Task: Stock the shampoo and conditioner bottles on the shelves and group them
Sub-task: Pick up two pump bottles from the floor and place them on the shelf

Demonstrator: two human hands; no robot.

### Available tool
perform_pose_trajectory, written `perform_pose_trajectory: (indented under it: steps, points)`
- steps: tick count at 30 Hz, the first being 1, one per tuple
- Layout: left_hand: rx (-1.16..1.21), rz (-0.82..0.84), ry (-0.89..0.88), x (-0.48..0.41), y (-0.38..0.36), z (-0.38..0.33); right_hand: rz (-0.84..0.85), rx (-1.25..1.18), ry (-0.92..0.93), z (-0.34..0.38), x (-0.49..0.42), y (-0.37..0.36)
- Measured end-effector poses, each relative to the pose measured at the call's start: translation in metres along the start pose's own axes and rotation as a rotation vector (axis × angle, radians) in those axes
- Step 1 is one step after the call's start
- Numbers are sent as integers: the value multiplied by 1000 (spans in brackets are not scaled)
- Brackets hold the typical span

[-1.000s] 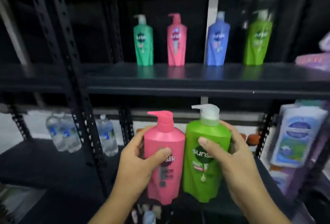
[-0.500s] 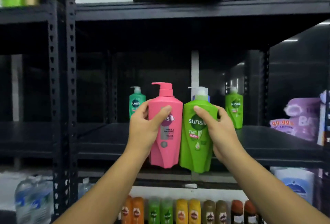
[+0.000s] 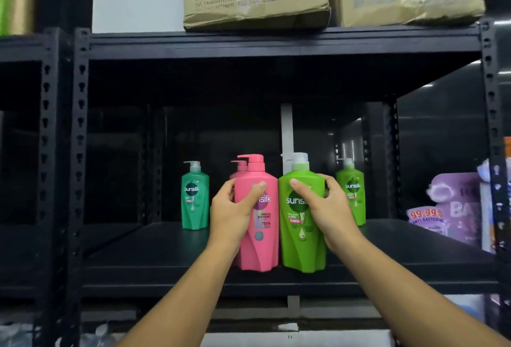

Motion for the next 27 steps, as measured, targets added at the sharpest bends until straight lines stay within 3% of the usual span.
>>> perform_pose_trajectory:
  steps: [9, 18, 27]
  points:
    - [-83, 118, -36, -11, -36, 36, 267, 394, 45, -38, -10, 40]
    - [-318, 415, -14, -40, -106, 79, 134, 458, -77, -71, -54, 115]
    - [-449, 449, 108, -92, -130, 118, 55, 582, -194, -117, -115, 161]
Point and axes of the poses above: each hand's wrist, its own x-axis away from the middle knuckle, its own y-axis out of the back of the hand, z = x × y, the point moved 6 cm from there along -x, towards the middle knuckle, and after that the axes turned 1 degree about y, right-handed, at the moved point
